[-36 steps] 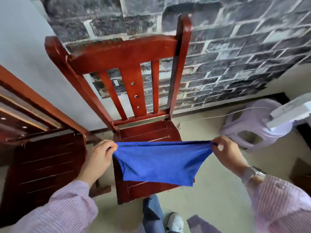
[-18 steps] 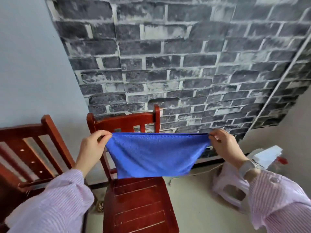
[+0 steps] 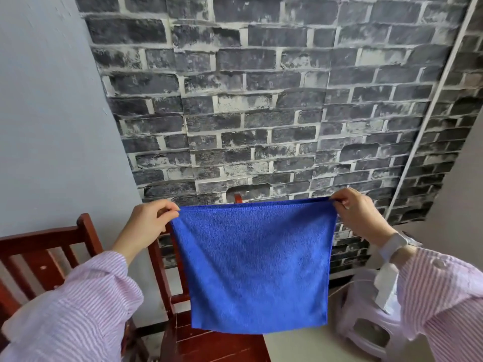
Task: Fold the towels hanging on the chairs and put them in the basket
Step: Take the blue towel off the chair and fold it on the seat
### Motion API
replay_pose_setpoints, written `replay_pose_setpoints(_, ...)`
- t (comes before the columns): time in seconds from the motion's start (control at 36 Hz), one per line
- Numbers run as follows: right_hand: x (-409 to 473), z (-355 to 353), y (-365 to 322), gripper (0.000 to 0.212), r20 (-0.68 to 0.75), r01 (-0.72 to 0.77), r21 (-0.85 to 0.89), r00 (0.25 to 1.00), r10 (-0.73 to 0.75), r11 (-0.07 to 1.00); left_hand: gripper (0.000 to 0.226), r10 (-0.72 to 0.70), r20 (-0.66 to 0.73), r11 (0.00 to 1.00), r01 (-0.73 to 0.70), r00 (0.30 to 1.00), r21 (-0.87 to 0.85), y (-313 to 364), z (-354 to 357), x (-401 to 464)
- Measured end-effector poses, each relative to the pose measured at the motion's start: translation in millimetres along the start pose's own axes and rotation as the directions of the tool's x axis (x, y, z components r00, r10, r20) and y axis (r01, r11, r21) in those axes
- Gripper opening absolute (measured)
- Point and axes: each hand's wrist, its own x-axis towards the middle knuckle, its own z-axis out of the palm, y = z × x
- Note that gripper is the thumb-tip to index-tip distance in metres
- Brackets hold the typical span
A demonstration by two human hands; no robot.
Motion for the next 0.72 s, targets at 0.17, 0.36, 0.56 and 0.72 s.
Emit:
replay_pose_setpoints(0.17, 1.2, -5.7, -1.7, 0.018, 0.013, 0.003, -0.029, 1.0, -0.003, 1.0, 0.021, 0.023, -0.012, 0.999, -0.022, 1.0, 0.044, -1.0, -2.9, 2.4)
replay_pose_setpoints(0.36, 1.2, -1.3, -7.5, 0.015, -0.061, 0.004, 0.065, 0.998, 0.0, 0.998, 0.022, 0.005, -0.083, 1.0, -0.004, 0.997, 0.011, -2.5, -6.3, 2.3)
replay_pose_setpoints(0.56, 10.3, 2.5, -15.3, 0.027, -0.021, -0.028, 0.187, 0.999, 0.032, 0.982, 0.022, 0.027, -0.155, 0.999, -0.022, 0.988, 0.031, -7.5, -15.2, 0.4)
replay_pose_setpoints(0.72, 19.0, 17.4, -11.3, 0.019, 0.141, -0.007, 0.054, 0.99, 0.0, 0.999, 0.019, -0.004, -0.134, 0.987, 0.025, 0.991, 0.158, -18.4, -13.5, 4.1)
